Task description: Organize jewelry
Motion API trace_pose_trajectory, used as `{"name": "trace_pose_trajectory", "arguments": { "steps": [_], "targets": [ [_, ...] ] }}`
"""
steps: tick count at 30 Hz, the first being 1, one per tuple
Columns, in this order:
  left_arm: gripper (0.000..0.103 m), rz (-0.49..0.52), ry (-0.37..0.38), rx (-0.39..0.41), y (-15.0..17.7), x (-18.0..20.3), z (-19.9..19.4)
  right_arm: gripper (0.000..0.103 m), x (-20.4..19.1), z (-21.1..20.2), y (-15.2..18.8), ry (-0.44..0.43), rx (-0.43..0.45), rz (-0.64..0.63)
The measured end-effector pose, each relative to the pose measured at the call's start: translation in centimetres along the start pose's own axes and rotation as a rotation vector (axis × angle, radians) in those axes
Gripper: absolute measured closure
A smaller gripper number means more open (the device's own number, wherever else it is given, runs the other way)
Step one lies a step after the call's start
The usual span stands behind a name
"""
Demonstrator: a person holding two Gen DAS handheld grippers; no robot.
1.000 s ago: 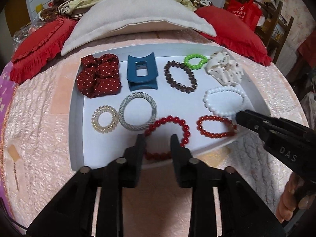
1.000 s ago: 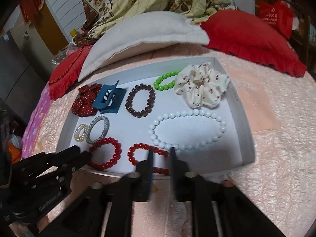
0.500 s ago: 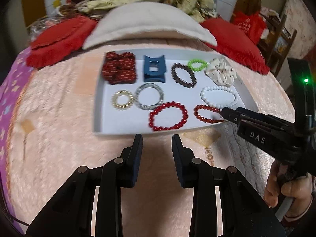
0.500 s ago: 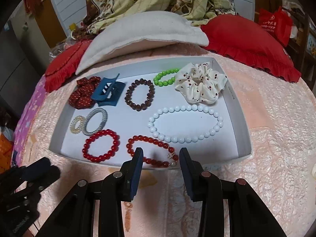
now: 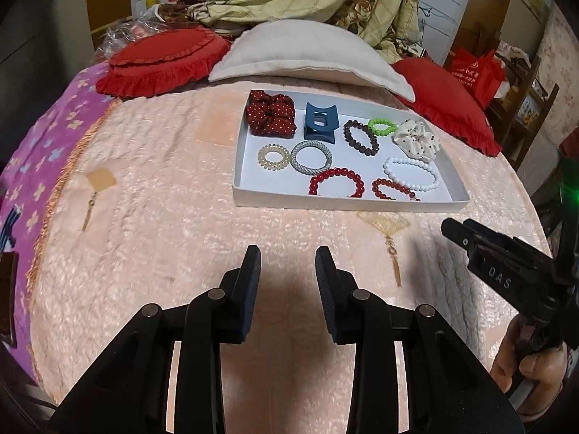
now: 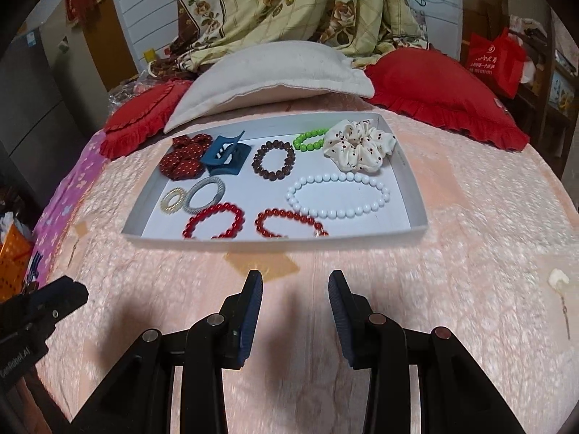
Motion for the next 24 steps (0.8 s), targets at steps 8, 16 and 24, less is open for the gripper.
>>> {"name": "trace_pose_trajectory", "arguments": {
  "steps": [8, 16, 24],
  "targets": [
    [0.067, 0.008, -0.025, 0.040, 2.4, 0.3, -2.6, 0.066, -0.7, -3.8, 2.7, -0.002, 0.032, 0.002],
    [0.066, 0.005, -0.067, 0.071, 4.5, -0.3, -5.1, 0.064, -1.7, -7.0, 5.2, 0.005, 0.070, -0.016],
    [0.065, 0.016, -0.101, 0.127, 5.6, -0.3, -7.8, 0.063, -2.1, -9.3, 6.9, 0.010, 0.092, -0.020]
  ]
}}
Point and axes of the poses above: each gripper's, at about its wrist camera, not at the fingertips, and z roughly the way its jaws point, x to its right, y to its underside, the point moved 5 cm from there along z, roughly the way its jaws point, and after that the axes turned 2 degrees about y, right-handed, at the moved point
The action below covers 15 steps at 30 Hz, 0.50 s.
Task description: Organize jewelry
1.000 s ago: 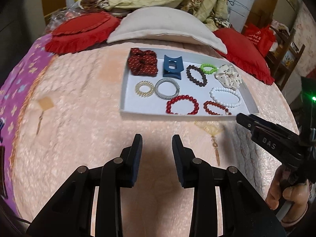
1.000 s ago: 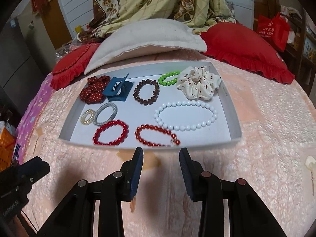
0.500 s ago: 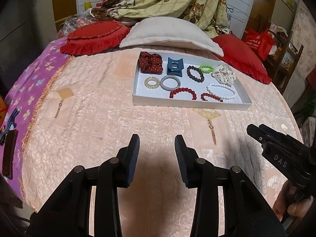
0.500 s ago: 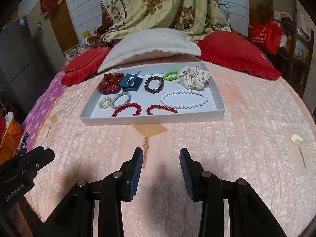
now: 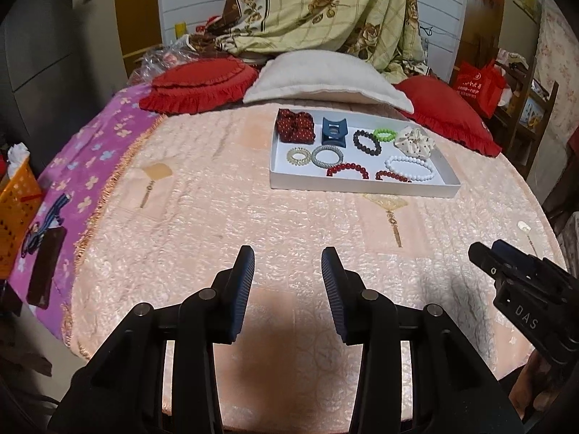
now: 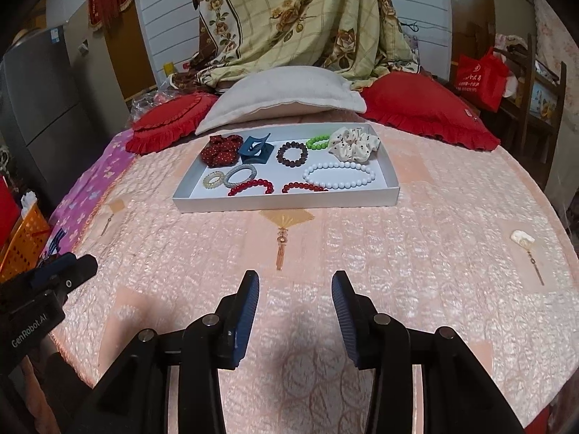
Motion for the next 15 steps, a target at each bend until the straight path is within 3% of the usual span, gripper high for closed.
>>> {"name": "trace_pose_trajectory", "arguments": {
  "steps": [4, 15],
  "targets": [
    [0.059, 0.005, -0.008, 0.031, 0.2, 0.2, -1.3, 0.063, 0.0, -1.0, 0.6, 0.006, 0.009, 0.003],
    [0.054, 0.023, -0.055, 0.112, 0.2, 0.4, -3.7, 0.062, 0.2, -2.6, 1.2, 0.022, 0.038, 0.008]
  ]
}}
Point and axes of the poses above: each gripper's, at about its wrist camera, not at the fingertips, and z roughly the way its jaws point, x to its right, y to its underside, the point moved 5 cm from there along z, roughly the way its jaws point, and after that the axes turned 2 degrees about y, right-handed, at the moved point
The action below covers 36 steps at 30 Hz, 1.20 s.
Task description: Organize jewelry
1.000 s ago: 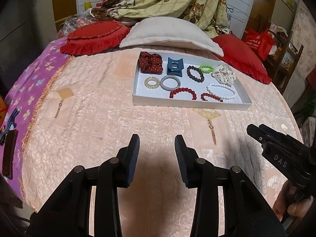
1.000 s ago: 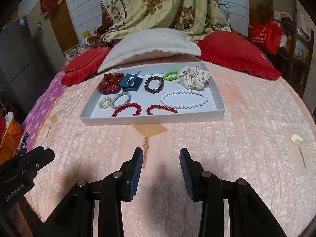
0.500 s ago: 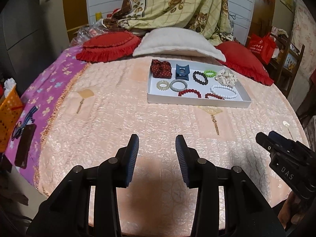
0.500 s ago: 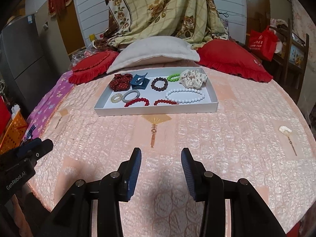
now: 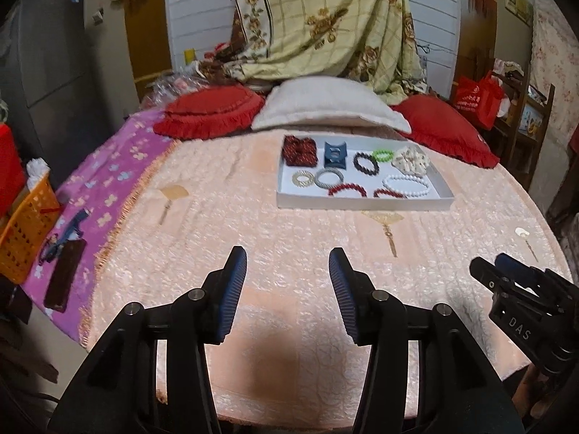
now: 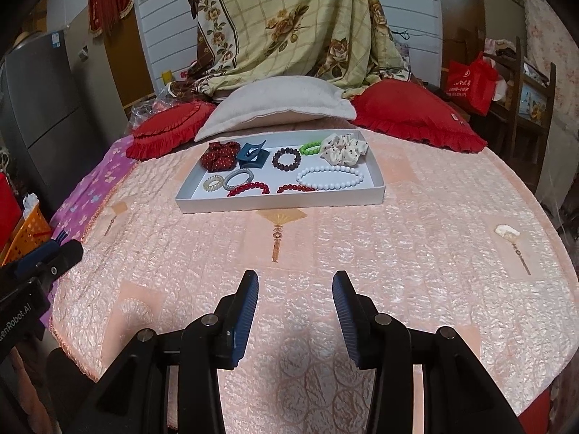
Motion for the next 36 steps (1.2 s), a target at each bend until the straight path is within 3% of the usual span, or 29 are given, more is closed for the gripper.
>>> {"name": "trace_pose_trajectory", "arguments": {
  "steps": [7, 19, 21, 25, 29, 31, 34, 36],
  "targets": [
    [0.025, -0.005, -0.081, 0.145, -0.9, -0.5, -2.4, 0.062, -0.2, -1.0, -0.2, 0.011, 0.033, -0.017],
    [0.021, -0.052, -0.125, 0.273, -1.6, -1.7, -5.1, 0.062, -0.7, -2.2, -0.4, 0.027, 0.082, -0.042],
    [0.016, -0.047, -0.151, 0.318, -1.9, -1.8, -6.1, 0.062, -0.7, -2.3, -0.4, 0.029, 0.088, -0.043],
    [0.015, -0.029, -0.207, 0.381, -2.4, -1.9, -7.7, 0.062, -0.7, -2.7, -0.4, 0.033, 0.106, -0.045],
    [0.012, -0.044, -0.194, 0.363, -2.3, -2.2, -7.9, 0.062, -0.9, -3.2, -0.5, 0.038, 0.120, -0.052],
    [0.000, -0.060, -0.159, 0.343, -2.2, -2.3, -7.7, 0.062, -1.1, -3.4, -0.5, 0.047, 0.129, -0.063],
    [0.000, -0.078, -0.107, 0.323, -2.0, -2.4, -7.2, 0.060, -1.3, -3.8, -0.4, 0.060, 0.143, -0.082],
    [0.000, -0.081, -0.090, 0.299, -1.8, -2.4, -6.7, 0.053, -1.5, -4.0, -0.3, 0.074, 0.150, -0.093]
  ]
}}
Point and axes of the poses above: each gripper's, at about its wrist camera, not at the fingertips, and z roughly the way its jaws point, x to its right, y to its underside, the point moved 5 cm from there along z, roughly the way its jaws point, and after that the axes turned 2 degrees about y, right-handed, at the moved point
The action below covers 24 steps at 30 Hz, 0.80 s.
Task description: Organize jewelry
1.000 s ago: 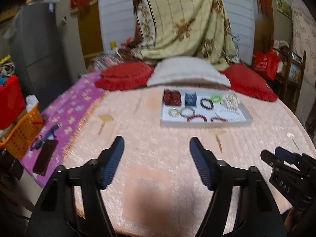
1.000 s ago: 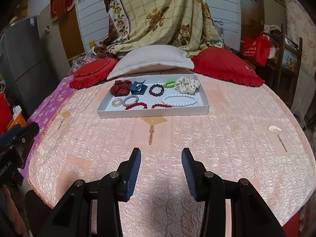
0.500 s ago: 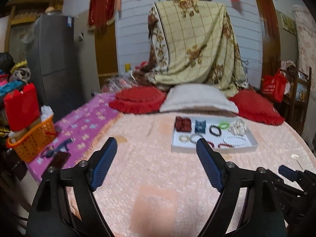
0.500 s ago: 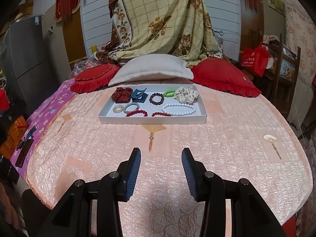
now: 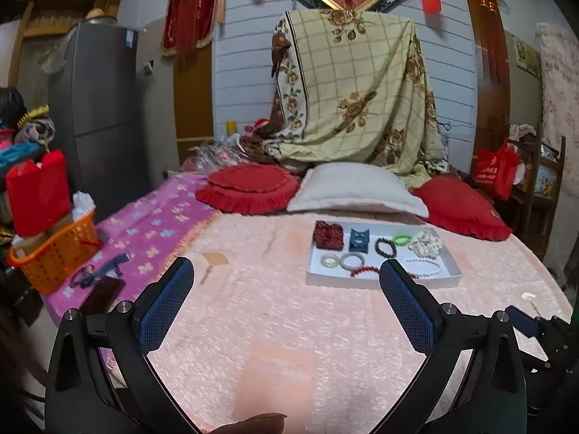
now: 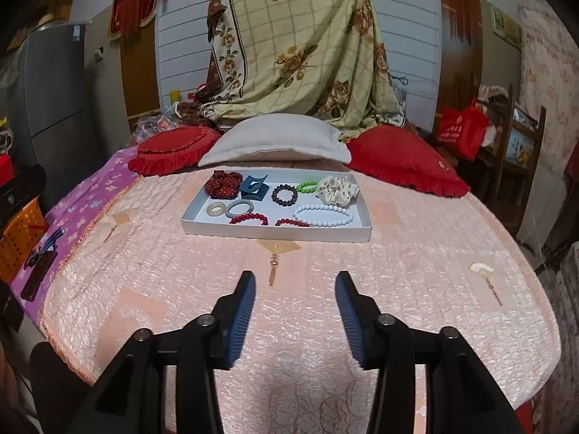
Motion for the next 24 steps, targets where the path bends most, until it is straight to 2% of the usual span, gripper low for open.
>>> {"name": "trace_pose_trajectory", "arguments": {
  "steps": [1, 3, 7, 24],
  "targets": [
    [0.000, 0.000, 0.005, -0.024, 0.2, 0.0, 0.3, 0.046, -0.1, 0.0, 0.1, 0.004, 0.004, -0.004],
    [0.000, 0.005, 0.013, -0.069, 0.8, 0.3, 1.0, 0.041, -0.1, 0.0, 0.1, 0.007, 0.009, -0.004],
    [0.000, 0.022, 0.013, -0.141, 2.0, 0.8, 2.3, 0.041, -0.1, 0.5, 0.2, 0.011, -0.006, -0.005],
    [0.000, 0.093, 0.044, -0.287, 5.6, 2.4, 5.6, 0.039, 0.6, 3.6, 1.3, 0.046, -0.103, 0.007]
  ]
}}
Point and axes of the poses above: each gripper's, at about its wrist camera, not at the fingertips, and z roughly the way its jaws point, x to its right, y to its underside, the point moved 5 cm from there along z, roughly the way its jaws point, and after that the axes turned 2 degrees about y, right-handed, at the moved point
